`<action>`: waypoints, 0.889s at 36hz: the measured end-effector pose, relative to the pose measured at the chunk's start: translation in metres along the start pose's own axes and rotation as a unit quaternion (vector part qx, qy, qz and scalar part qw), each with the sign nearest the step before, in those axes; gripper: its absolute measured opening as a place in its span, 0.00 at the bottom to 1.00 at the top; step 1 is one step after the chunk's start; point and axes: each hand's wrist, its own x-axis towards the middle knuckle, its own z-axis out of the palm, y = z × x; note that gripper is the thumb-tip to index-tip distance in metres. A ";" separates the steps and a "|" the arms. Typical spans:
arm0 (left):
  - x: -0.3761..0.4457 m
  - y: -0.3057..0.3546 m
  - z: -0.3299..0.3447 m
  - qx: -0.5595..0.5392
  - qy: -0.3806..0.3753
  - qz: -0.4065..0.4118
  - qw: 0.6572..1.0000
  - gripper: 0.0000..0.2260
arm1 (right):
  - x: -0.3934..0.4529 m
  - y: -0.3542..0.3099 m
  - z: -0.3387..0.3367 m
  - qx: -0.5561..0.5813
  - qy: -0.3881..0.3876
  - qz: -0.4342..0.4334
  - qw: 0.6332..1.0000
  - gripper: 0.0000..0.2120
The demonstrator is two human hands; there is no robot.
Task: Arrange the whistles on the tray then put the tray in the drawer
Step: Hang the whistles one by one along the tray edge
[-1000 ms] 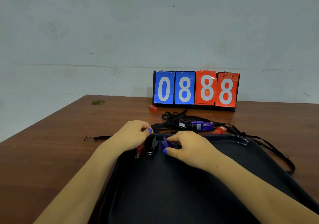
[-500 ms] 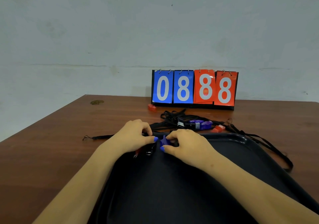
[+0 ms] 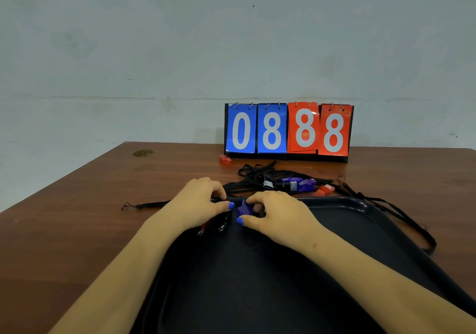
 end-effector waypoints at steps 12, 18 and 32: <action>-0.001 0.001 -0.002 -0.014 0.008 0.007 1.000 0.09 | -0.002 0.003 -0.002 0.013 0.008 -0.021 1.000 0.22; -0.003 0.002 -0.002 -0.018 0.018 0.003 1.000 0.13 | 0.003 0.014 -0.002 0.057 0.064 0.004 0.996 0.15; -0.002 0.002 -0.002 -0.029 0.021 -0.005 0.999 0.11 | 0.015 0.045 0.008 0.055 0.062 0.025 0.996 0.27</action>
